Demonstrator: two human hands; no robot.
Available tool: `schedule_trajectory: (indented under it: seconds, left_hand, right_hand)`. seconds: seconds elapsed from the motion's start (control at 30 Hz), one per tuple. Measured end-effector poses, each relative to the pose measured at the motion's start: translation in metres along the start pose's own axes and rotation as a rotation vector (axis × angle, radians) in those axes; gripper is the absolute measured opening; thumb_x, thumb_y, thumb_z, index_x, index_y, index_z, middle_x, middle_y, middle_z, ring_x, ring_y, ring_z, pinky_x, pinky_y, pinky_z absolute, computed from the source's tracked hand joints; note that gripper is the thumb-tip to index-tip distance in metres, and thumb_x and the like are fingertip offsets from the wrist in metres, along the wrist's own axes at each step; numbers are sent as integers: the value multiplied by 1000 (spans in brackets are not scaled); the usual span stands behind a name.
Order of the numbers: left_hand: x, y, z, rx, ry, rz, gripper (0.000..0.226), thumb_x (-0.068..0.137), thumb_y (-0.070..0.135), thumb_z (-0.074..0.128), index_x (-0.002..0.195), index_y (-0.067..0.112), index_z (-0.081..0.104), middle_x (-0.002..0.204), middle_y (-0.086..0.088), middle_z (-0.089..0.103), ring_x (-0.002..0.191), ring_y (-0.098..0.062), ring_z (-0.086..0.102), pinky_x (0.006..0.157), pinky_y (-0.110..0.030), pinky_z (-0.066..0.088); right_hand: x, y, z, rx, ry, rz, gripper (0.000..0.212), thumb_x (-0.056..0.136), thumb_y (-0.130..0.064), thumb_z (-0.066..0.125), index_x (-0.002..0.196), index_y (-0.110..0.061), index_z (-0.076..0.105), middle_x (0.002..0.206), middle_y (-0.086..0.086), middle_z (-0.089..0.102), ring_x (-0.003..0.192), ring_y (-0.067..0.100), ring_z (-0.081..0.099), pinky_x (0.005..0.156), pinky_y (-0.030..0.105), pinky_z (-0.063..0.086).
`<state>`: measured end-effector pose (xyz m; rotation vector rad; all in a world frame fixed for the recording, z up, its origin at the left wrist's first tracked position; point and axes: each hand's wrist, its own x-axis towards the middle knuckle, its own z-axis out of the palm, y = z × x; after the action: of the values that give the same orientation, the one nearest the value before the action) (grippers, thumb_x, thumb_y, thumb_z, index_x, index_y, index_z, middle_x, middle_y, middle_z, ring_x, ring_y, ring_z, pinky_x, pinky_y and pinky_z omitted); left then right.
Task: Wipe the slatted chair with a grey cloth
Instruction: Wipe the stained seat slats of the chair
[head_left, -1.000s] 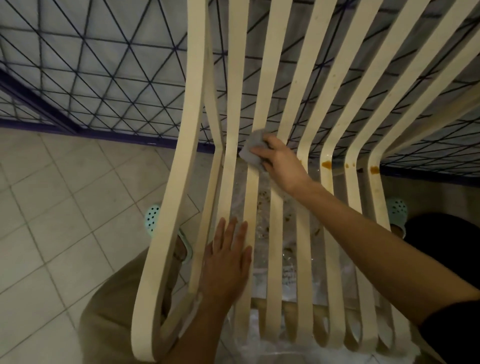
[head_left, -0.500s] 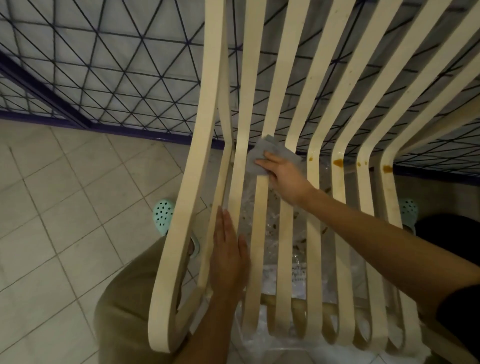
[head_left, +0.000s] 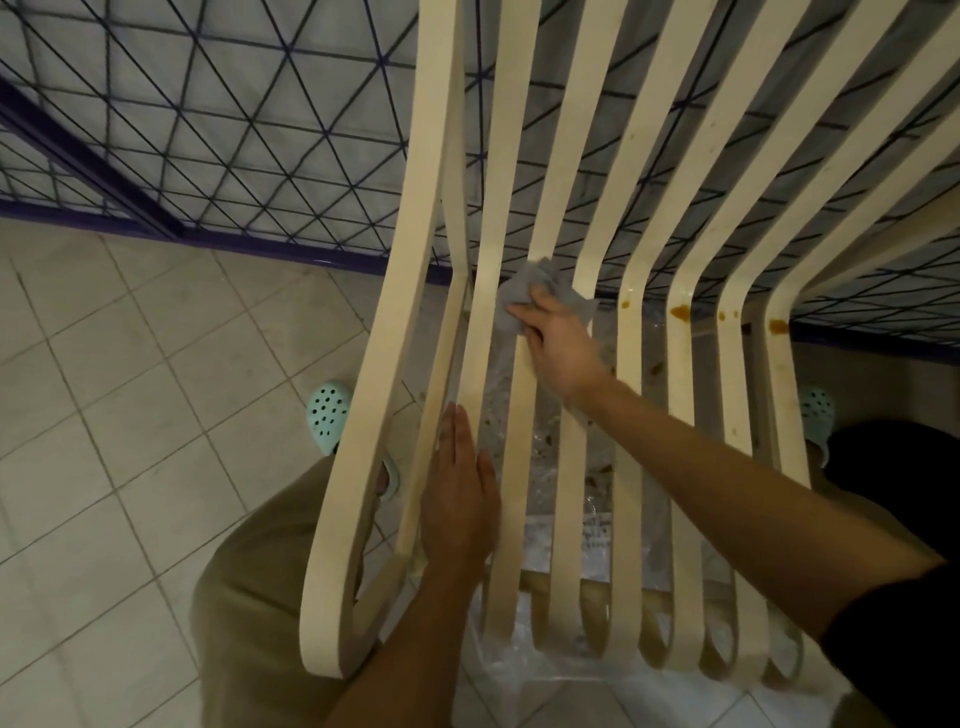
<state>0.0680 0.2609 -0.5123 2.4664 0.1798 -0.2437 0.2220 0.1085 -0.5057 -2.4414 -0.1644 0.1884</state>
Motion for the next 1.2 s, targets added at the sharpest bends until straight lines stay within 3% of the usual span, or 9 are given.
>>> schedule_trajectory:
  seconds: [0.37,0.43,0.53,0.63,0.7,0.8,0.93,1.07,1.2]
  left_hand:
    - [-1,-4,-1,-79,35,-22,57,103,40,25,155,19,20,161,6,22,142,-14,33,96,-19,28]
    - [0,-3,-1,-108,13,-10,61,101,47,24,155,17,21,160,2,24,144,-16,29,105,-21,22]
    - [2,-1,-4,-131,30,-2,65,100,50,29,154,14,26,158,-3,29,144,-18,29,111,-23,19]
    - [-1,1,-4,-241,18,-45,59,100,43,35,151,13,32,155,-6,36,141,-21,35,117,-32,25]
    - [-2,1,-3,-360,-2,-89,59,99,51,37,148,18,39,150,-7,44,137,-22,42,116,-42,32]
    - [-8,-4,-3,-544,-18,-184,62,91,63,37,144,30,46,145,3,50,133,-16,47,114,-45,36]
    - [-21,4,-22,-592,-40,-220,41,104,21,42,145,23,45,146,0,47,134,-19,44,117,-36,31]
    - [-33,7,-33,-445,-43,-226,44,104,15,41,148,14,40,152,-3,40,140,-22,37,118,-31,24]
    - [-40,9,-38,-403,-111,-217,46,103,16,43,148,14,38,153,-3,38,140,-23,36,118,-36,25]
  right_hand:
    - [-113,-23,52,53,-17,63,40,104,-18,44,142,-31,48,148,1,45,142,22,34,117,25,28]
    - [-132,-36,53,79,-48,61,46,103,-8,42,148,-20,41,161,3,20,149,20,16,118,18,10]
    - [-161,-39,63,72,-54,25,53,98,-1,44,149,-11,36,162,11,16,151,24,9,121,35,11]
    - [-189,-49,66,75,-6,27,50,93,-48,59,141,-34,50,150,2,46,142,13,36,120,38,25]
    - [-210,-57,67,205,-10,34,50,87,-73,43,132,-53,52,148,-4,48,140,9,38,119,39,28]
    - [-236,-63,71,371,12,122,35,96,-57,48,126,-45,61,137,-4,59,128,12,54,112,38,39]
    - [-261,-74,68,123,-85,-37,49,100,-11,52,146,-25,44,151,-8,38,129,2,44,102,8,34]
    - [-289,-74,72,146,-177,-42,57,94,8,40,145,-16,45,162,4,20,151,22,12,118,28,8]
    - [-284,-82,54,297,-175,64,44,96,1,44,136,-13,57,151,6,42,140,25,37,119,37,28]
